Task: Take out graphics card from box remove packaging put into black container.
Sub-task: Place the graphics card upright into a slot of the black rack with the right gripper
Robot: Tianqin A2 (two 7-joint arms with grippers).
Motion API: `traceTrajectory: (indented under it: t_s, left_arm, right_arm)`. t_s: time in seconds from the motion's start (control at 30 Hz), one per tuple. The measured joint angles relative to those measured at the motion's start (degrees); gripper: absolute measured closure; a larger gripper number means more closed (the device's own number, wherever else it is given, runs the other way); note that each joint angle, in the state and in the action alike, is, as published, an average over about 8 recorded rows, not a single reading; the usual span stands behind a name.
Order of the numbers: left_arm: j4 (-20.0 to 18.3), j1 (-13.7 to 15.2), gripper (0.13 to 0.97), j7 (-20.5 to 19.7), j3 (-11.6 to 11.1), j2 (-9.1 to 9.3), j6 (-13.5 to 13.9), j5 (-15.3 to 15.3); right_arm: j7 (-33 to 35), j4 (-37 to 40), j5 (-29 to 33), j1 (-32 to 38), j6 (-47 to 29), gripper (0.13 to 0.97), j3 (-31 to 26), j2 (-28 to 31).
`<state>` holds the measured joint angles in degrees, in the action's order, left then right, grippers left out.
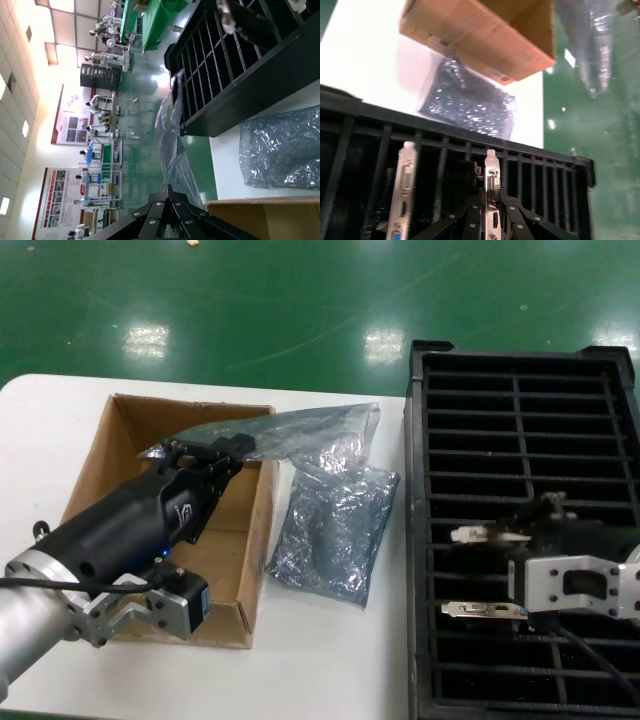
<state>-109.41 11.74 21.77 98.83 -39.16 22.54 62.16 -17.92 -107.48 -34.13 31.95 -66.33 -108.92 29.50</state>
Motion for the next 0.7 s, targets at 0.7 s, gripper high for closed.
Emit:
traceTrajectory:
  t_s: [0.7]
  left_arm:
    - [0.0, 0.0, 0.957, 0.0, 0.0, 0.0, 0.0, 0.0]
  right_arm:
    - [0.4, 2.2, -4.7, 1.9, 0.6, 0.841, -0.2, 1.4]
